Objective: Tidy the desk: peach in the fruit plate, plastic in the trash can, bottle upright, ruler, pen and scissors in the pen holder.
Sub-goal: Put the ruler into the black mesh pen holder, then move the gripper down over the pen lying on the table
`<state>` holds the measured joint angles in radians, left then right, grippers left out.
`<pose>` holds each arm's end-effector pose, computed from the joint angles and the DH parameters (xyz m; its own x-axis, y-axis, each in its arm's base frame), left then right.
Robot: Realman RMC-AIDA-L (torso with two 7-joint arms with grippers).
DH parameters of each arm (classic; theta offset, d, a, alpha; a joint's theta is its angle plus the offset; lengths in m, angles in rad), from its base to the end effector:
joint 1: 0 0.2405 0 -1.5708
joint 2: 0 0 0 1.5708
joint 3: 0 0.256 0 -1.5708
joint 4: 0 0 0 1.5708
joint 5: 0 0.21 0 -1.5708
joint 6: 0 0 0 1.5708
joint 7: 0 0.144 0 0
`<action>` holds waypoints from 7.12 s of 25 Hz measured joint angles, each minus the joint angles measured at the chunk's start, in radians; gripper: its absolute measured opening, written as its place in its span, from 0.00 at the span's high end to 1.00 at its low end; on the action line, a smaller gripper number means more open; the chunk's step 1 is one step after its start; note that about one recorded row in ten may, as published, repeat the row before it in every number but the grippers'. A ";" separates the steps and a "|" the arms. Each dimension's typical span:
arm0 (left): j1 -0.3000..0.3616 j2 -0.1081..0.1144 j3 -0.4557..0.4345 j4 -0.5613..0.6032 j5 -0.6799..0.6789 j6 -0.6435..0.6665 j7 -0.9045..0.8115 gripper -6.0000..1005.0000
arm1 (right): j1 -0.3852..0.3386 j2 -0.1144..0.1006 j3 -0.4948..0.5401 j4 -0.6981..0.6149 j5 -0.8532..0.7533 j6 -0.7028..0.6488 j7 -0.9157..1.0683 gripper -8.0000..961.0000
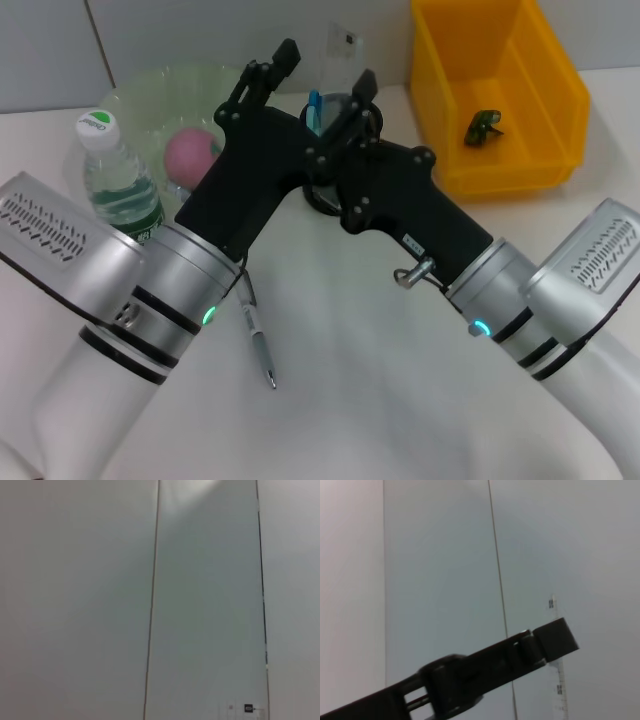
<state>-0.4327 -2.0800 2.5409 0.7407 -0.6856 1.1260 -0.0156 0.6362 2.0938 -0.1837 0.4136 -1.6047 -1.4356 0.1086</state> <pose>-0.1451 0.3023 -0.0941 0.5049 -0.2055 0.8383 0.5538 -0.6679 -0.4973 0.2020 0.3015 -0.0962 0.5493 0.1261 -0.8261 -0.5828 -0.6507 -0.4868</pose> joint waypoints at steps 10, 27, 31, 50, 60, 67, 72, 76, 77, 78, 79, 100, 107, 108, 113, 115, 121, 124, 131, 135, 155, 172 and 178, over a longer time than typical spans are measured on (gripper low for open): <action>0.030 0.010 -0.058 -0.071 0.194 0.038 -0.238 0.19 | 0.007 0.000 0.077 -0.070 0.000 -0.036 0.000 0.95; 0.107 0.083 -0.387 -0.153 0.878 0.123 -0.681 0.19 | 0.083 -0.004 0.208 -0.139 0.005 0.138 0.003 0.94; 0.133 0.100 -0.543 -0.153 1.068 0.130 -0.808 0.19 | 0.121 -0.005 0.212 -0.143 0.009 0.232 0.010 0.94; 0.143 0.092 -0.768 -0.143 1.409 0.170 -0.932 0.19 | 0.180 -0.003 0.264 -0.159 0.006 0.419 0.012 0.92; 0.130 0.087 -0.782 -0.142 1.423 0.177 -0.934 0.19 | 0.188 -0.002 0.286 -0.171 0.009 0.505 0.013 0.91; 0.128 0.087 -0.783 -0.141 1.424 0.177 -0.934 0.19 | 0.181 -0.001 0.289 -0.171 0.006 0.509 0.013 0.91; 0.126 0.087 -0.786 -0.140 1.424 0.177 -0.934 0.19 | 0.180 -0.002 0.282 -0.171 0.003 0.522 0.015 0.90; 0.125 0.088 -0.792 -0.140 1.424 0.176 -0.934 0.19 | 0.179 -0.002 0.289 -0.171 0.003 0.530 0.020 0.90; 0.125 0.088 -0.792 -0.140 1.424 0.176 -0.934 0.19 | 0.179 -0.002 0.289 -0.171 0.003 0.530 0.020 0.90; 0.125 0.088 -0.792 -0.140 1.424 0.176 -0.934 0.19 | 0.178 -0.003 0.289 -0.171 0.003 0.531 0.025 0.90; 0.125 0.089 -0.793 -0.137 1.423 0.176 -0.934 0.19 | 0.177 -0.004 0.289 -0.171 0.003 0.532 0.034 0.90; 0.124 0.109 -0.816 -0.144 1.433 0.177 -0.958 0.19 | -0.055 -0.016 0.278 -0.434 -0.311 -0.007 0.642 0.20; 0.121 0.126 -0.824 -0.143 1.465 0.178 -1.001 0.19 | -0.109 -0.046 0.205 -0.804 -0.492 -0.306 1.064 0.16; 0.121 0.126 -0.824 -0.143 1.465 0.178 -1.001 0.19 | -0.116 -0.058 0.155 -0.841 -0.496 -0.328 1.108 0.16; 0.092 0.124 -0.904 -0.134 1.648 0.182 -1.117 0.19 | -0.143 -0.116 -0.114 -0.958 -0.498 -0.407 1.247 0.16; 0.084 0.121 -0.918 -0.134 1.685 0.184 -1.139 0.19 | -0.153 -0.124 -0.186 -0.998 -0.499 -0.421 1.271 0.16; 0.050 0.117 -0.979 -0.131 1.835 0.207 -1.244 0.19 | -0.159 -0.119 -0.281 -1.082 -0.538 -0.430 1.321 0.16; 0.047 0.119 -0.997 -0.130 1.861 0.226 -1.272 0.19 | -0.153 -0.118 -0.301 -1.094 -0.557 -0.430 1.330 0.16; 0.058 0.124 -1.056 -0.092 1.918 0.292 -1.363 0.19 | -0.151 -0.119 -0.310 -1.120 -0.564 -0.425 1.342 0.16; 0.066 0.112 -1.104 -0.060 1.982 0.314 -1.404 0.19 | -0.150 -0.119 -0.323 -1.121 -0.566 -0.429 1.343 0.16; 0.066 0.073 -1.166 0.513 2.546 0.358 -2.080 0.19 | -0.137 -0.108 -0.364 -1.170 -0.655 -0.384 1.371 0.16; -0.190 0.018 -1.228 0.739 2.887 0.604 -1.928 0.19 | -0.114 -0.110 -0.367 -1.186 -0.708 -0.381 1.444 0.16; -0.225 0.013 -1.176 0.788 2.891 0.613 -1.669 0.19 | -0.097 -0.113 -0.365 -1.208 -0.704 -0.387 1.525 0.16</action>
<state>-0.6581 -2.0667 1.3652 1.5282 2.2055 1.7387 -1.6847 0.5387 1.9804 -0.5488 -0.7949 -2.3088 -1.8225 1.6334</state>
